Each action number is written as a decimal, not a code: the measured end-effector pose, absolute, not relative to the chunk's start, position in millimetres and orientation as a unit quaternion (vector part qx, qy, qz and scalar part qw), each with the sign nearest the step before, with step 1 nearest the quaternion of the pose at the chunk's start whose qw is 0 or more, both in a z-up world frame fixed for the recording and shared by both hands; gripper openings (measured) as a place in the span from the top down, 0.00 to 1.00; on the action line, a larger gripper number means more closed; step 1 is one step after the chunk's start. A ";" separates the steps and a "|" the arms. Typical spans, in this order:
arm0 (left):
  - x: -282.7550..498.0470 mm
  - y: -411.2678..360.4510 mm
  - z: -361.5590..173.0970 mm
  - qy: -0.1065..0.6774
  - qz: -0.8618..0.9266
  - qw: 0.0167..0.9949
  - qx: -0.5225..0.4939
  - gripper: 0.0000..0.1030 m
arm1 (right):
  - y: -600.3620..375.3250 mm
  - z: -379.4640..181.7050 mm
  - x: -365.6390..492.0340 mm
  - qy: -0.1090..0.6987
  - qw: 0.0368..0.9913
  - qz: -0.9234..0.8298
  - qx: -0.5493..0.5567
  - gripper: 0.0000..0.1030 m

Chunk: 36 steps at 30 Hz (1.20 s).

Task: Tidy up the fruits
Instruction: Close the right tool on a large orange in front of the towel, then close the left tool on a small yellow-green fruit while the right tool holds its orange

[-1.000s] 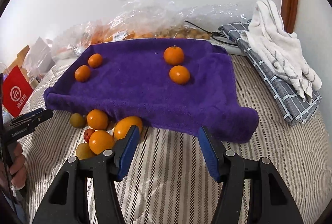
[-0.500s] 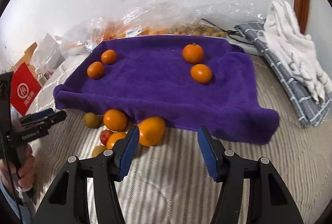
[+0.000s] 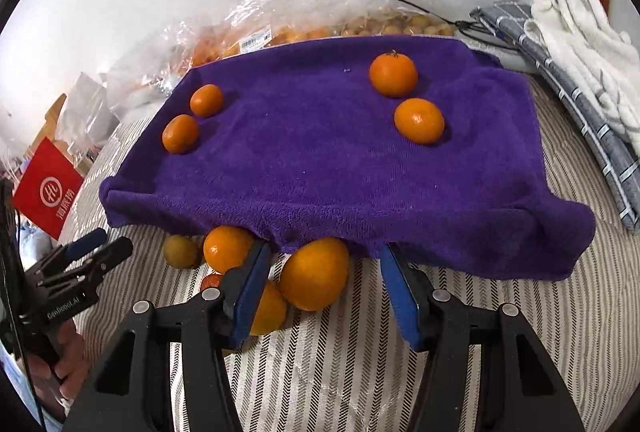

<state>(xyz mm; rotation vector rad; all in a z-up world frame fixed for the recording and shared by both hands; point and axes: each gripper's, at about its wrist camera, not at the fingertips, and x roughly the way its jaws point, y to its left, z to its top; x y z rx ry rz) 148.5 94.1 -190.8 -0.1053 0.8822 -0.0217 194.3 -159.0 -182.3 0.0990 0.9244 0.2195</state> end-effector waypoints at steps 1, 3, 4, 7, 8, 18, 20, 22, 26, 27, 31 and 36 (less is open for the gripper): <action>148.5 94.0 -190.8 0.427 -0.010 0.903 -0.051 0.29 | -159.5 -183.0 195.7 0.449 0.886 0.105 0.048 0.56; 148.8 94.5 -190.7 0.427 -0.010 0.903 -0.049 0.29 | -159.6 -185.0 197.2 0.455 0.881 0.114 0.055 0.66; 148.8 94.8 -190.6 0.427 -0.011 0.903 -0.050 0.29 | -160.3 -184.6 196.3 0.456 0.880 0.116 0.059 0.66; 148.7 94.9 -190.7 0.426 -0.012 0.903 -0.052 0.29 | -164.0 -180.7 190.1 0.447 0.887 0.105 0.048 0.66; 148.8 94.7 -190.8 0.427 -0.012 0.903 -0.051 0.29 | -167.0 -178.8 187.4 0.443 0.890 0.102 0.045 0.66; 149.3 93.5 -191.7 0.429 -0.010 0.902 -0.044 0.28 | -186.9 -180.8 166.2 0.430 0.900 0.067 -0.005 0.66; 149.6 94.0 -191.8 0.429 -0.012 0.902 -0.044 0.28 | -187.2 -184.7 163.1 0.427 0.902 0.068 -0.010 0.66; 149.7 94.2 -191.8 0.429 -0.013 0.902 -0.044 0.27 | -186.3 -188.2 161.1 0.428 0.901 0.068 -0.017 0.66; 151.2 90.8 -192.5 0.432 -0.011 0.901 -0.034 0.23 | -184.0 -195.8 161.7 0.427 0.902 0.056 -0.034 0.66; 151.9 89.2 -192.9 0.433 -0.012 0.901 -0.030 0.21 | -183.8 -196.1 161.8 0.422 0.904 0.056 -0.033 0.66; 152.5 84.5 -194.7 0.438 -0.012 0.899 -0.015 0.17 | -184.0 -197.9 160.7 0.412 0.909 0.055 -0.035 0.67; 153.6 79.8 -197.2 0.444 -0.015 0.896 -0.002 0.12 | -183.6 -197.6 157.8 0.408 0.911 0.053 -0.037 0.67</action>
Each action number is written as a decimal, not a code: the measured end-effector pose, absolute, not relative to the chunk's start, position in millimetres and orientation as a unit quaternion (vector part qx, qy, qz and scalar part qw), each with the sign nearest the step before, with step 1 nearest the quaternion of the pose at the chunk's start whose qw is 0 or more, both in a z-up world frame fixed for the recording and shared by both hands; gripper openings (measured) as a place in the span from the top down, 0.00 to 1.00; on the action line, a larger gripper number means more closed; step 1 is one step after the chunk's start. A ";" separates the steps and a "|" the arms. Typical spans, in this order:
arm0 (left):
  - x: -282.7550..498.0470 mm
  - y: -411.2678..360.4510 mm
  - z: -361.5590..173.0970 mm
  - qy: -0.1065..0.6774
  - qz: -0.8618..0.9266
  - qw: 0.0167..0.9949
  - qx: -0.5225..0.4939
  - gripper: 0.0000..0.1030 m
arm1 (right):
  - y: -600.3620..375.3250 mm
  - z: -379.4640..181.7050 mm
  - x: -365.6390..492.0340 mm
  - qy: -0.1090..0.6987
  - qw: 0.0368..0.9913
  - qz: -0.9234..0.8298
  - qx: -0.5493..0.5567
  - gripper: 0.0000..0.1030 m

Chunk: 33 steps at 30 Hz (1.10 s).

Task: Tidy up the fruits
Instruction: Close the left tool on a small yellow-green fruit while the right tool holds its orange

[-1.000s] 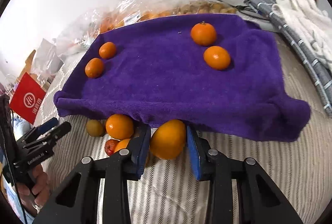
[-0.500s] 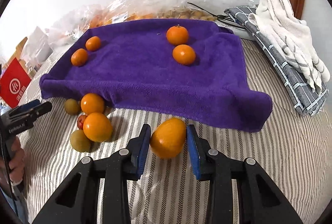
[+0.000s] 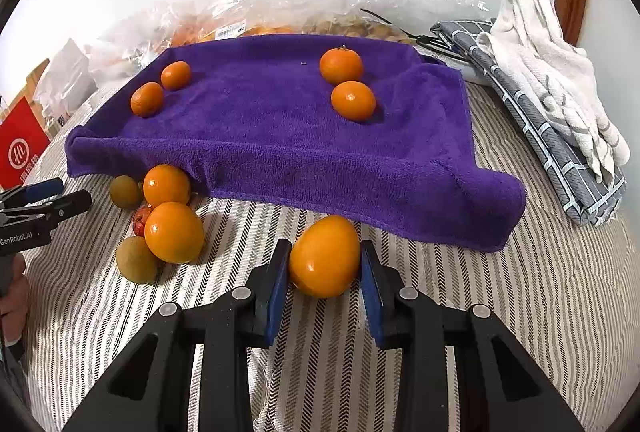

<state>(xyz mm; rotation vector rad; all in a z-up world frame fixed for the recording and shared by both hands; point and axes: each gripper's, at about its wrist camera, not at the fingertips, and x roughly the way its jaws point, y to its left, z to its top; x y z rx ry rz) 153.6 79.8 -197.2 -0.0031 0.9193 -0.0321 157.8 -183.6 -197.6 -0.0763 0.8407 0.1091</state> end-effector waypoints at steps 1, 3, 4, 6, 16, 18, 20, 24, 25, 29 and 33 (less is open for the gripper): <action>154.3 77.2 -198.2 0.446 -0.014 0.895 0.006 0.09 | -183.4 -197.6 157.9 0.408 0.911 0.053 -0.037 0.67; 154.9 76.6 -198.8 0.447 -0.016 0.894 0.008 0.08 | -183.3 -197.5 157.7 0.408 0.911 0.053 -0.038 0.67; 154.8 77.2 -198.7 0.447 -0.017 0.894 0.006 0.08 | -183.3 -197.5 157.8 0.408 0.911 0.053 -0.037 0.67; 154.3 78.1 -198.1 0.446 -0.021 0.895 0.004 0.09 | -184.1 -197.4 156.7 0.406 0.911 0.053 -0.036 0.67; 146.0 51.2 -186.9 0.441 -0.144 0.884 -0.063 0.19 | -193.2 -192.0 149.1 0.386 0.921 0.046 -0.018 0.68; 151.8 41.5 -185.0 0.442 -0.140 0.884 -0.058 0.21 | -193.2 -192.2 148.0 0.385 0.922 0.046 -0.019 0.68; 156.6 30.4 -186.2 0.445 -0.130 0.885 -0.040 0.33 | -192.8 -192.1 146.9 0.385 0.922 0.046 -0.021 0.68; 162.1 16.3 -190.4 0.446 -0.126 0.886 -0.002 0.47 | -199.1 -192.2 146.1 0.386 0.921 0.050 -0.007 0.68; 162.8 14.5 -190.7 0.444 -0.135 0.886 0.001 0.54 | -202.2 -192.7 147.0 0.387 0.920 0.052 0.003 0.68; 161.2 16.6 -191.7 0.428 -0.159 0.889 -0.012 0.74 | -205.3 -194.0 148.9 0.390 0.919 0.044 0.016 0.68; 158.1 23.2 -191.2 0.422 -0.162 0.892 -0.024 0.77 | -204.5 -195.3 150.4 0.393 0.919 0.042 0.015 0.68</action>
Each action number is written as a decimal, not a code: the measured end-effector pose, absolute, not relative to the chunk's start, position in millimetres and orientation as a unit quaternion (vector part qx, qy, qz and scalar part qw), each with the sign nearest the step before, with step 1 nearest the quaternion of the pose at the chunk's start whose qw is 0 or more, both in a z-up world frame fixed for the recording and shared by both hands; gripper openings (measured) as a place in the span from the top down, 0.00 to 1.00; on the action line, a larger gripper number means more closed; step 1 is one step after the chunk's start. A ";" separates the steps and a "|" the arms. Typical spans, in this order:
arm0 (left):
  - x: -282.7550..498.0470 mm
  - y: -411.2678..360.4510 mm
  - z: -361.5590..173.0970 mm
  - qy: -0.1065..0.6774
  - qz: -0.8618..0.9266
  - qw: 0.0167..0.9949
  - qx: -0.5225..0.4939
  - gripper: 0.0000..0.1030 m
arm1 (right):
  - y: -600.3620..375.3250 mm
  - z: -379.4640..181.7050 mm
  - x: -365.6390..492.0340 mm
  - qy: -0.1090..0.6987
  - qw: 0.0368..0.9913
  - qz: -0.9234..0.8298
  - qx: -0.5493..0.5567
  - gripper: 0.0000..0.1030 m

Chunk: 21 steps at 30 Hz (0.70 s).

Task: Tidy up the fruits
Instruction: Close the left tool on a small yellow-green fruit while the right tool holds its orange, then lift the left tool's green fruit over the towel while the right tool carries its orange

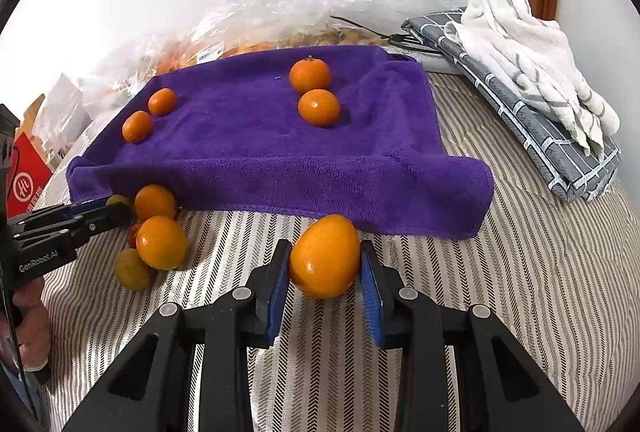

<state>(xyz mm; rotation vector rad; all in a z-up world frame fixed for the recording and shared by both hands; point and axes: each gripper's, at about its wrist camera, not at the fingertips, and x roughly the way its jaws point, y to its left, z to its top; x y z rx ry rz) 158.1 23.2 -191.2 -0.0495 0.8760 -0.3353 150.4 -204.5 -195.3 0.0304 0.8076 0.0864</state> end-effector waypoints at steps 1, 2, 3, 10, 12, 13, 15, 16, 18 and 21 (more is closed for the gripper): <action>157.9 25.8 -192.1 0.424 -0.159 0.891 -0.031 0.77 | -203.5 -195.4 150.4 0.393 0.918 0.043 0.013 0.68; 158.7 28.7 -193.1 0.425 -0.158 0.890 -0.040 0.77 | -203.0 -195.5 150.1 0.393 0.919 0.043 0.011 0.68; 158.3 32.1 -193.2 0.424 -0.159 0.890 -0.050 0.77 | -202.6 -195.4 150.1 0.392 0.919 0.044 0.008 0.68; 157.6 46.8 -189.9 0.405 -0.145 0.898 -0.092 0.77 | -202.3 -194.2 149.1 0.387 0.921 0.044 -0.001 0.68; 157.9 44.7 -188.0 0.403 -0.150 0.899 -0.089 0.77 | -202.6 -193.6 148.2 0.384 0.922 0.043 -0.002 0.68; 157.4 44.8 -186.5 0.401 -0.155 0.898 -0.093 0.77 | -202.9 -193.5 147.9 0.383 0.923 0.043 -0.001 0.68; 155.7 45.3 -183.2 0.396 -0.166 0.897 -0.102 0.77 | -204.5 -193.0 146.8 0.381 0.923 0.042 0.004 0.68; 154.2 45.8 -180.4 0.390 -0.174 0.898 -0.106 0.77 | -205.1 -192.7 146.2 0.380 0.924 0.042 0.006 0.68; 150.5 45.2 -173.9 0.371 -0.183 0.904 -0.107 0.77 | -206.3 -191.8 144.6 0.378 0.925 0.039 0.009 0.68; 143.3 43.7 -165.5 0.343 -0.183 0.916 -0.095 0.77 | -208.0 -191.1 143.6 0.375 0.926 0.038 0.014 0.68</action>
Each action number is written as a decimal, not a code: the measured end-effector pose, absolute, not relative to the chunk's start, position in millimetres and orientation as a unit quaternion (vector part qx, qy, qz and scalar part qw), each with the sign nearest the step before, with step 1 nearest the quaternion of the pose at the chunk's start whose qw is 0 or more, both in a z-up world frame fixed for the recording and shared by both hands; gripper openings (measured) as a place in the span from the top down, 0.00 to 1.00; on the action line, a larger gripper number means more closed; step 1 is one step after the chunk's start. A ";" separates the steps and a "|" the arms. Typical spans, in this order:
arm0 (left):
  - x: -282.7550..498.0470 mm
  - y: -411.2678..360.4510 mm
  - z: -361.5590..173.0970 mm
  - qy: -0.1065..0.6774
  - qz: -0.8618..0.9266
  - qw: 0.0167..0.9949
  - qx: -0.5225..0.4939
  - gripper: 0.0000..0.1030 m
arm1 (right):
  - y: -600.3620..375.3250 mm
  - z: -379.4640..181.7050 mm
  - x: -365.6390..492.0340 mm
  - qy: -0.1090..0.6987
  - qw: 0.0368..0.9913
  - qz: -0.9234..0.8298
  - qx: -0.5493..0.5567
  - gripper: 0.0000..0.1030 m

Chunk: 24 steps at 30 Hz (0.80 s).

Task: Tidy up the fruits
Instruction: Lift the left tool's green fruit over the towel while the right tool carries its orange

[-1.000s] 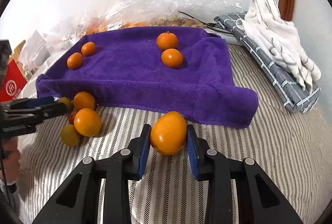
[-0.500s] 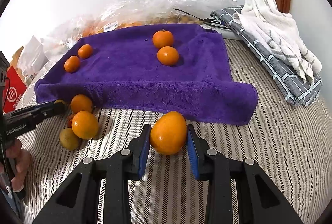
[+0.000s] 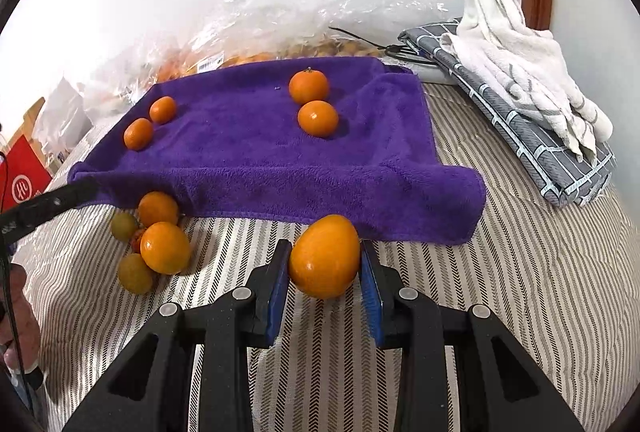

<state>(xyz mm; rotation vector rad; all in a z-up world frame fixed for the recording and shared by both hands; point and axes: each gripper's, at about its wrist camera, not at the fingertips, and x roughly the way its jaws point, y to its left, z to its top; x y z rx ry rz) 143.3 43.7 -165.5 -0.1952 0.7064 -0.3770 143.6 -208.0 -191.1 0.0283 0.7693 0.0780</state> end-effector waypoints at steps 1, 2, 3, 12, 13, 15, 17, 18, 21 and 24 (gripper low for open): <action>142.5 43.1 -164.3 0.340 -0.183 0.918 -0.092 0.77 | -208.3 -190.9 143.4 0.375 0.926 0.037 0.014 0.68; 142.1 42.5 -163.4 0.339 -0.183 0.918 -0.090 0.77 | -208.0 -190.8 143.1 0.375 0.926 0.036 0.014 0.68; 141.8 41.4 -163.2 0.338 -0.183 0.919 -0.087 0.77 | -207.6 -190.6 142.8 0.374 0.927 0.034 0.014 0.68; 141.0 52.2 -158.4 0.325 -0.177 0.923 -0.104 0.83 | -205.6 -190.5 143.4 0.375 0.927 0.033 0.006 0.68; 141.3 54.4 -158.8 0.325 -0.176 0.923 -0.108 0.83 | -205.7 -190.5 143.3 0.375 0.926 0.032 0.006 0.68; 144.2 59.8 -161.2 0.332 -0.178 0.918 -0.123 0.83 | -205.6 -191.2 144.6 0.377 0.926 0.033 0.006 0.68; 146.2 65.4 -163.8 0.340 -0.191 0.910 -0.143 0.83 | -205.0 -191.5 145.0 0.378 0.925 0.032 0.005 0.68; 148.0 68.1 -165.8 0.347 -0.206 0.901 -0.157 0.83 | -204.3 -191.5 145.0 0.378 0.925 0.032 0.003 0.68; 153.3 68.8 -173.4 0.374 -0.240 0.879 -0.172 0.81 | -203.2 -191.3 144.6 0.377 0.925 0.034 0.001 0.68; 153.5 59.1 -178.9 0.389 -0.247 0.876 -0.145 0.70 | -206.5 -190.3 143.8 0.374 0.927 0.039 0.010 0.68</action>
